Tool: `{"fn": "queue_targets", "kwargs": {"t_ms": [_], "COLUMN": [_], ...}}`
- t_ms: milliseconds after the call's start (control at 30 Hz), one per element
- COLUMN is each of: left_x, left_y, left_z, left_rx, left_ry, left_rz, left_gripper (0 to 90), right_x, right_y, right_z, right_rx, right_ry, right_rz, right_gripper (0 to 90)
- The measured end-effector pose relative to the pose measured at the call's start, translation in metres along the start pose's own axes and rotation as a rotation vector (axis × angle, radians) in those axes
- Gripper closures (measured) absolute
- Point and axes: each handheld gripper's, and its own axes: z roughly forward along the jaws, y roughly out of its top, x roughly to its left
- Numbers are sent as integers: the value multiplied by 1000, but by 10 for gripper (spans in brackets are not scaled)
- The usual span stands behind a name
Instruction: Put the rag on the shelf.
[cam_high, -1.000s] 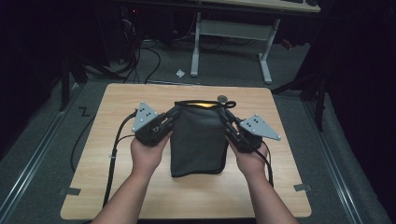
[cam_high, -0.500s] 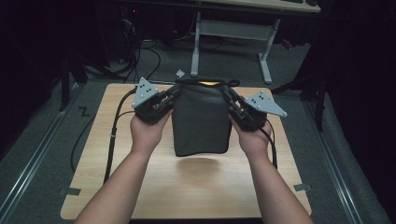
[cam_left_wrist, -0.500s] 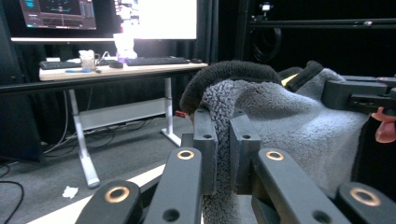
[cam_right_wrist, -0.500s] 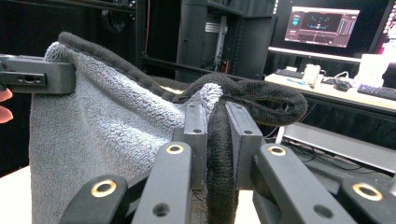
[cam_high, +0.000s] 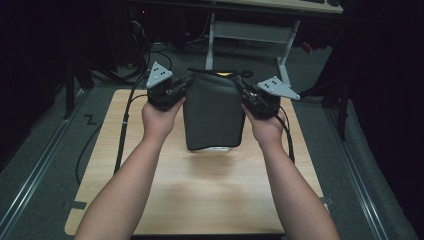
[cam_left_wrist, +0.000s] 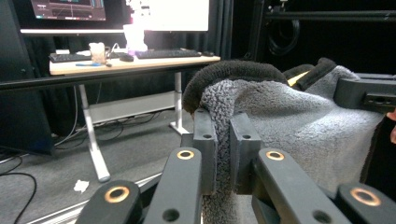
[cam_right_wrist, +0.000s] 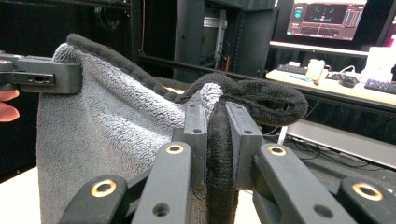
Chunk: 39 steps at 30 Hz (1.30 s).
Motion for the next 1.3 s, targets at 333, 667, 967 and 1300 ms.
{"fn": "queue_targets", "kwargs": {"t_ms": [333,667,967,1300], "left_x": [16,33,44,49], "left_y": [-3,-26,-53,-85], "left_z": [22,51,68,69], "left_rx": [38,122,232,296], "left_ry": [12,18,-29,-77], "left_rz": [10,-12,-71,-124], "left_gripper": [835,834,834,843], "right_x": [-14,-27,-39,-43], "right_y": [0,-18,-41,-69], "right_z": [26,52,66,71], "right_rx": [38,120,199,250], "right_ry": [-3,1,34,63], "right_rz": [-20,-46,-38,15], "right_gripper": [805,805,805,805]}}
